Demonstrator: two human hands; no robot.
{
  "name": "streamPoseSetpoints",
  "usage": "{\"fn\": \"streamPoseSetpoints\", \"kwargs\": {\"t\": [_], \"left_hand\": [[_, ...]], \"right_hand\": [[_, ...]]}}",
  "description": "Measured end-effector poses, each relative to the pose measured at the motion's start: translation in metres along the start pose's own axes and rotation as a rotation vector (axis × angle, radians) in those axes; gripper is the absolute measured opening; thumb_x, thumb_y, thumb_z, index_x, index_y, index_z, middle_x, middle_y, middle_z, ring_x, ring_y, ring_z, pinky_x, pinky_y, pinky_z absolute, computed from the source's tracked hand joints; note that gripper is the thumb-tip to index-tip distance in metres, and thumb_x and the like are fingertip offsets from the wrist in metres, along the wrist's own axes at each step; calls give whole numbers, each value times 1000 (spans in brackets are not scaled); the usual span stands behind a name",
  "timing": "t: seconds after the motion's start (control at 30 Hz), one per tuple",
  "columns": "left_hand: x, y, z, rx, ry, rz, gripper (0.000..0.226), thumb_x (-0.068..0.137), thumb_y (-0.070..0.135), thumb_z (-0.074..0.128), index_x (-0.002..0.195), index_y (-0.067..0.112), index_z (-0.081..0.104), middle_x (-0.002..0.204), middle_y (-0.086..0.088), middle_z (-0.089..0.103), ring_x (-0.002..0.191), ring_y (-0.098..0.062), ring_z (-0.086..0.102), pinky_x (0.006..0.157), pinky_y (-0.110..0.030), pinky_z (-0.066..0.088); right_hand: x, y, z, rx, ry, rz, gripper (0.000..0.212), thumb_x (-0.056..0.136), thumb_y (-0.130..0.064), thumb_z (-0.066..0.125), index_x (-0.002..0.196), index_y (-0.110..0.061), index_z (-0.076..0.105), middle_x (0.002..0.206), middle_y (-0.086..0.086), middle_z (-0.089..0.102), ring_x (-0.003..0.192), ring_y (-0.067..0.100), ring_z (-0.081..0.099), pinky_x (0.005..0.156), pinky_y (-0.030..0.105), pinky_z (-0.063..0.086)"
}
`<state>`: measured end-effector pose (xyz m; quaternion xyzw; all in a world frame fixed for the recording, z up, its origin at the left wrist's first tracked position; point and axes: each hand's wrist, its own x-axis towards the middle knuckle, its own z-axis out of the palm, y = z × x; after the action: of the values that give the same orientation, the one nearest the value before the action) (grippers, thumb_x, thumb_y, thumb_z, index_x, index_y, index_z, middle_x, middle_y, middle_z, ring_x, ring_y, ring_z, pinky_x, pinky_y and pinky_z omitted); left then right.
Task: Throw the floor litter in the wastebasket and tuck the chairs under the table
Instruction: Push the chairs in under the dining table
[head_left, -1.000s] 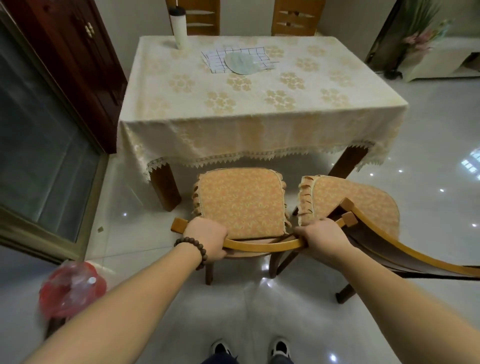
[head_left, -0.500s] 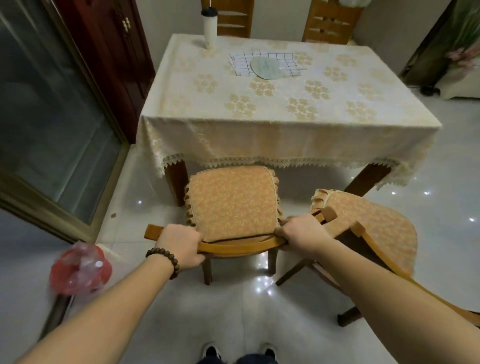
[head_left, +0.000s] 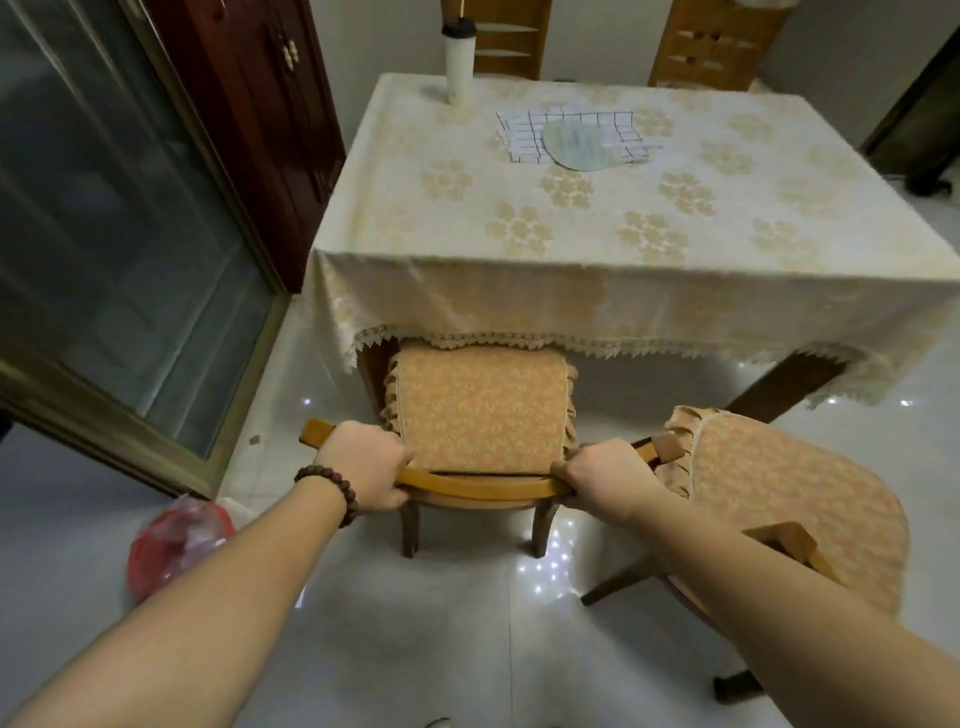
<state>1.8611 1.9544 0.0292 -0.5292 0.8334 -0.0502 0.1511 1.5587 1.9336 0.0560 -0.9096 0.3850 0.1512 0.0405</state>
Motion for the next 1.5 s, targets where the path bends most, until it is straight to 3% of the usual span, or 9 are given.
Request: {"fn": "streamPoseSetpoints", "kwargs": {"t": [0.17,0.3,0.43,0.63,0.87,1.03,1.2,1.33,1.5], "left_hand": [[35,-21,0,26,-7,3,39,71,65,44,70,27,54,65,9,54,63,-15,57,53,-26,45],[69,-37,-7,49,2,24,34,72,59,46,74,27,56,66,7,56,62,-17,56,49,-26,37],[108,-63,-9,45,11,21,32,71,57,45,64,26,47,62,7,52,56,-15,49,49,-24,37],[174,-88,-20,33,-8,-15,32,74,57,45,67,27,50,65,8,51,58,-14,50,51,-25,39],[234,-113,-27,21,-17,-32,33,75,58,45,82,30,61,77,7,60,74,-17,61,55,-28,39],[261,-140,-27,23,-53,-32,30,74,61,45,69,31,46,69,9,49,69,-16,57,52,-29,36],[280,-170,-27,31,-68,-21,30,74,61,45,68,32,44,68,9,46,65,-14,52,51,-28,31],[296,-197,-27,40,-83,9,37,75,67,40,72,32,48,72,9,49,69,-15,54,52,-29,32],[306,-216,-23,28,-71,42,46,76,71,38,79,29,56,73,7,52,69,-17,55,54,-29,36]], "right_hand": [[32,22,-7,-23,-1,53,12,88,-33,57,91,-22,60,83,-2,61,78,20,60,62,30,46],[58,46,-15,-18,-12,93,13,88,-35,56,93,-23,59,86,-2,62,81,21,61,65,33,49],[92,74,-21,-40,-3,76,14,88,-35,55,91,-21,57,88,-1,63,83,23,61,64,32,47],[148,138,-39,-55,-16,21,15,89,-35,56,93,-22,60,83,-1,64,77,22,60,67,37,52],[197,189,-52,-84,-12,26,9,87,-33,58,89,-24,60,80,-2,63,73,22,60,56,30,36],[226,203,-59,-67,1,23,9,90,-34,56,89,-24,58,81,-2,62,72,20,57,56,30,37],[254,207,-63,-25,44,39,8,90,-33,55,89,-25,58,81,-3,59,76,19,56,55,30,35],[275,203,-63,-7,94,108,7,90,-32,53,90,-25,56,81,-3,57,77,20,53,63,33,42],[294,199,-64,-2,120,196,12,90,-38,53,93,-26,54,88,-3,58,86,21,55,79,35,36]]}}
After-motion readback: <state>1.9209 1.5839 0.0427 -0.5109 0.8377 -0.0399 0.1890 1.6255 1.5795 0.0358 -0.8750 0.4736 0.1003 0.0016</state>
